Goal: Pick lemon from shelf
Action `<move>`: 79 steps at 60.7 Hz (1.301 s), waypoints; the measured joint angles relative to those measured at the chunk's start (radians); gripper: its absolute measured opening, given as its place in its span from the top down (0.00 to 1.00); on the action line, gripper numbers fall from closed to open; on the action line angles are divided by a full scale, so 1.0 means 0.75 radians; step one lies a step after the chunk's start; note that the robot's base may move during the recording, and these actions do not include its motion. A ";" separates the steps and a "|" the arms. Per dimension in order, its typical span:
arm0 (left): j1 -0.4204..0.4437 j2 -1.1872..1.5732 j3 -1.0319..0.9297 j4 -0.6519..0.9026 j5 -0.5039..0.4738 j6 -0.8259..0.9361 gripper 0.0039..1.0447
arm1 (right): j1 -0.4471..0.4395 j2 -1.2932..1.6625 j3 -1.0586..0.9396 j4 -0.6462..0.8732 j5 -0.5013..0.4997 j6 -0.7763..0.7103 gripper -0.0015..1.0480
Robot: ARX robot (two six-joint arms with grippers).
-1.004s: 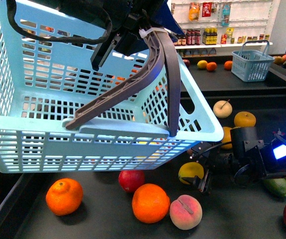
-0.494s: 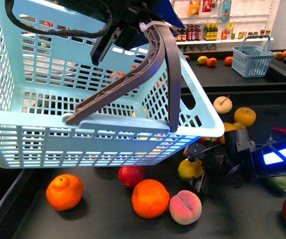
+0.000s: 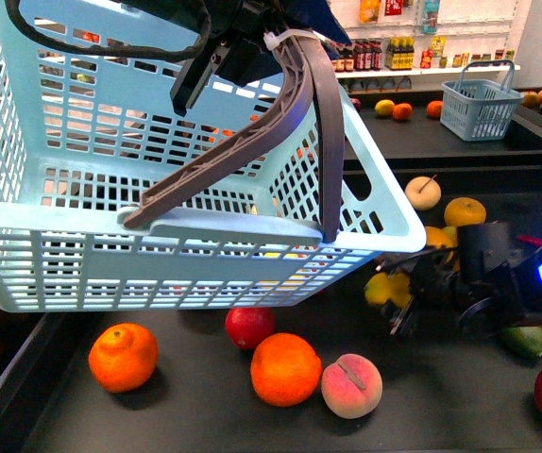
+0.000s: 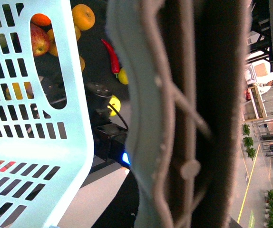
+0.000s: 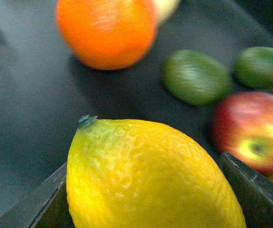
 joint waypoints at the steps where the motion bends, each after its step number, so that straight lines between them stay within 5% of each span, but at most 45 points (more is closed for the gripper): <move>1: 0.000 0.000 0.000 0.000 0.000 0.000 0.91 | -0.009 -0.024 -0.027 0.019 0.012 0.006 0.24; 10: 0.000 0.000 0.000 0.000 0.000 -0.001 0.91 | -0.135 -0.456 -0.489 0.275 0.166 0.263 0.24; 21: 0.000 0.000 0.000 0.000 0.001 -0.001 0.91 | -0.133 -0.876 -0.855 0.308 0.171 0.584 0.24; 29: -0.001 0.000 0.000 0.000 0.001 0.000 0.91 | -0.035 -1.150 -1.008 0.271 0.171 0.789 0.24; 30: 0.000 0.000 0.000 0.000 0.000 -0.001 0.91 | 0.233 -1.388 -1.104 0.170 0.273 1.054 0.24; 63: 0.000 0.000 0.000 0.000 -0.001 0.000 0.91 | 0.452 -1.329 -1.168 0.121 0.392 1.136 0.24; 74: 0.000 0.000 0.000 0.000 0.000 -0.001 0.91 | 0.463 -1.319 -1.183 0.162 0.417 1.183 0.01; 79: 0.000 0.001 0.000 -0.001 -0.003 -0.005 0.91 | 0.449 -1.329 -1.186 0.167 0.434 1.211 0.03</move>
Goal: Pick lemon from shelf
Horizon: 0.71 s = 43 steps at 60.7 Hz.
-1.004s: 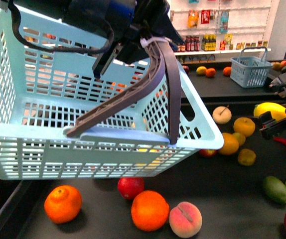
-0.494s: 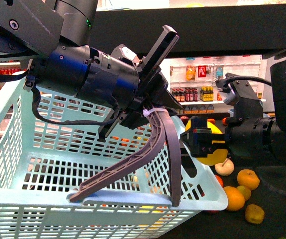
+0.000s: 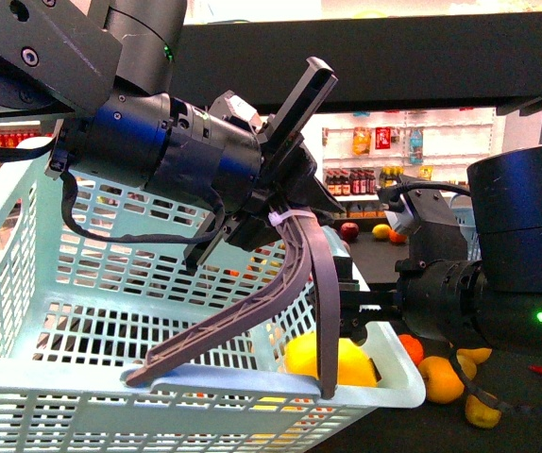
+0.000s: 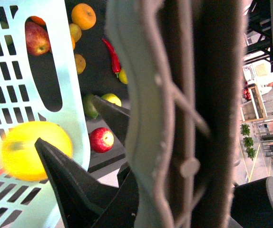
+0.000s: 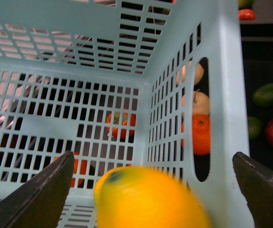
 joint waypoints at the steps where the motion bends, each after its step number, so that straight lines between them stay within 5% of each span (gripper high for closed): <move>1: 0.000 0.000 0.000 0.000 -0.003 0.002 0.91 | -0.004 -0.002 -0.001 -0.001 0.001 0.003 0.03; 18: 0.000 0.000 0.000 0.000 -0.003 0.002 0.91 | -0.230 -0.264 -0.146 -0.002 0.063 -0.024 0.02; 28: -0.001 0.000 0.000 0.000 0.003 0.001 0.91 | -0.455 -0.776 -0.464 -0.124 0.090 -0.237 0.02; 43: 0.000 0.000 0.000 0.000 -0.001 0.002 0.91 | -0.685 -1.499 -0.765 -0.554 -0.193 -0.247 0.02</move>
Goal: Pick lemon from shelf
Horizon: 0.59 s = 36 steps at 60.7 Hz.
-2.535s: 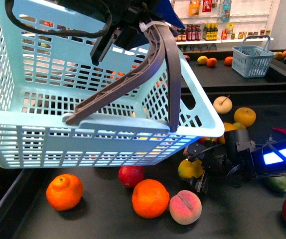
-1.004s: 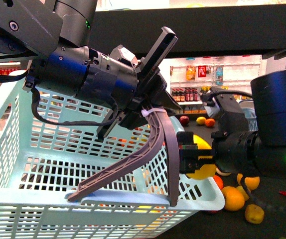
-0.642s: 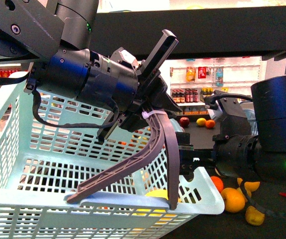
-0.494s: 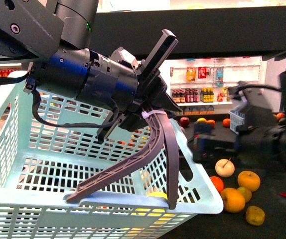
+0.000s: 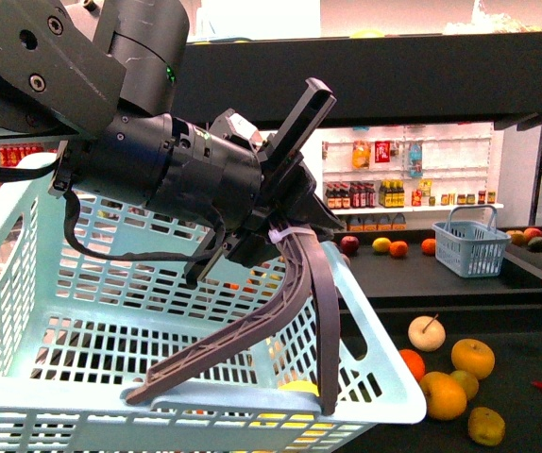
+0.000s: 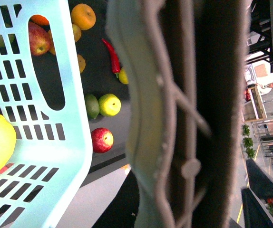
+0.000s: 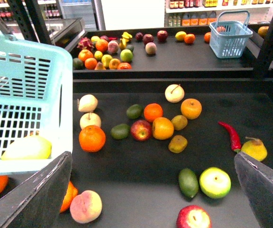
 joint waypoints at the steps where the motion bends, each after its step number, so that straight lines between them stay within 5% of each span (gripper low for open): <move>1: 0.000 0.000 0.000 0.000 -0.001 -0.001 0.91 | -0.026 -0.059 -0.015 -0.040 -0.024 0.009 0.02; 9: -0.001 0.000 0.000 0.000 0.001 -0.001 0.91 | -0.084 -0.516 -0.184 -0.261 -0.040 -0.001 0.23; 24: -0.001 0.000 0.000 0.000 0.003 -0.001 0.91 | 0.255 -0.835 -0.401 -0.300 0.339 -0.010 0.68; 33: -0.001 0.000 0.000 0.000 0.004 0.003 0.91 | 0.336 -0.870 -0.435 -0.293 0.370 -0.011 0.95; 36: 0.000 0.000 0.000 0.000 0.003 -0.002 0.91 | 0.339 -0.880 -0.447 -0.292 0.371 -0.010 0.93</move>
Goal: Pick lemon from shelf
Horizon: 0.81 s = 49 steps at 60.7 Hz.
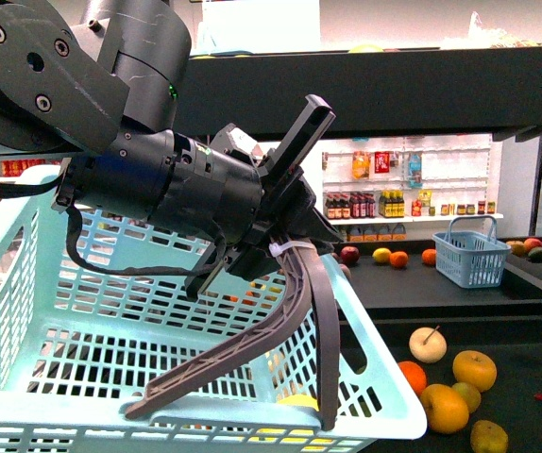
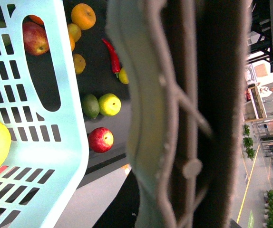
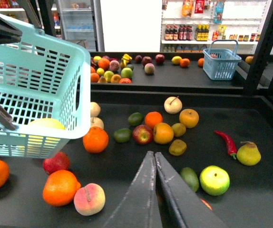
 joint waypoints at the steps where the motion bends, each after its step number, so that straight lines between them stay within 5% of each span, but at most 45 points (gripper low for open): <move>1: 0.000 0.000 0.000 0.000 0.001 0.001 0.91 | 0.001 -0.003 -0.004 0.002 0.000 0.000 0.93; 42: 0.000 0.000 0.000 0.000 0.002 0.001 0.91 | 0.002 -0.089 -0.087 0.016 0.003 0.000 0.93; 49: -0.001 0.000 0.000 0.000 0.001 0.001 0.91 | 0.002 -0.089 -0.087 0.016 0.003 0.000 0.74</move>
